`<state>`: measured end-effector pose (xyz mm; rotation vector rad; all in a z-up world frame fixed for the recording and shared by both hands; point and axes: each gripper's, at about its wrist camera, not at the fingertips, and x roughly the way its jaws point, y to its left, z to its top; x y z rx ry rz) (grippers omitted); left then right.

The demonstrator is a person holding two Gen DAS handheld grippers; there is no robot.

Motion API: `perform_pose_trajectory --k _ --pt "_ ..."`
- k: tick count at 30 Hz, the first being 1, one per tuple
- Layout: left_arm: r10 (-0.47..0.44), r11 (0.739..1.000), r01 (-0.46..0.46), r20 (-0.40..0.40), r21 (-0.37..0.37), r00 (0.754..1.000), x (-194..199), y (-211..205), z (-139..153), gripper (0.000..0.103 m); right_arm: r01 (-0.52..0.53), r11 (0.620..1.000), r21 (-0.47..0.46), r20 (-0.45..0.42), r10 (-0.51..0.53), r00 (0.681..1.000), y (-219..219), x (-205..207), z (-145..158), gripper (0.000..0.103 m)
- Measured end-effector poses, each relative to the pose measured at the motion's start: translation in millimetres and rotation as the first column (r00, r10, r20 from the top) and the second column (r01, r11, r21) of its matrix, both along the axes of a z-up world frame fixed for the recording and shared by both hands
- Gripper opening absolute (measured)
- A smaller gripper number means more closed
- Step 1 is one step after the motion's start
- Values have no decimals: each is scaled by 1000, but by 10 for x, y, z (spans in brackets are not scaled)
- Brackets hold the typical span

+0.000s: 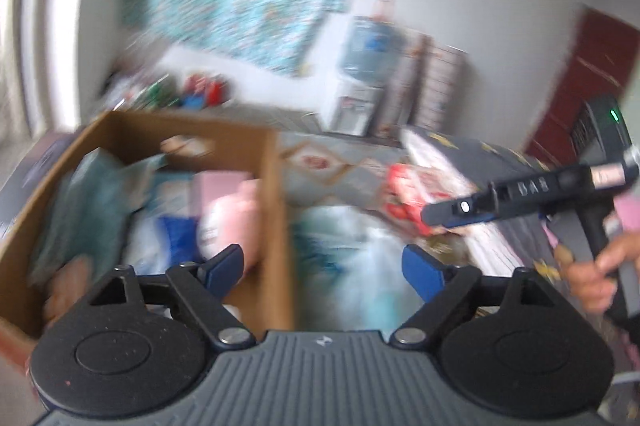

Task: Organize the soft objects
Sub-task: 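Move the right tool back toward the gold tea box on the mat, then grasp the gold tea box with the right tool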

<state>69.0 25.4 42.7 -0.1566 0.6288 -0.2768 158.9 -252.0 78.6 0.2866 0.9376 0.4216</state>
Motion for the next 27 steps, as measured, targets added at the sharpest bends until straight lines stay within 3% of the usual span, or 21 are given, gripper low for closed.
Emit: perform_pose_trajectory --k 4,10,15,20,27 --pt "-138 986 133 47 97 989 -1 -695 -42 88 123 992 -12 -20 -123 992 -659 -213 -152 62" --pt "-289 939 269 73 213 954 91 -1545 -263 88 217 976 -11 -71 -218 973 -1313 -362 -509 62" --pt "-322 912 301 30 277 946 354 -1956 -490 83 228 974 -1 -95 -227 969 -1583 -182 -766 62" --pt "-338 886 317 3 338 941 684 -2244 -664 70 203 979 9 -140 -200 970 -1633 243 -1099 62" --pt "-363 848 377 -110 372 925 1222 -2574 -1039 61 225 973 41 -200 -213 956 -1760 743 -1493 55"
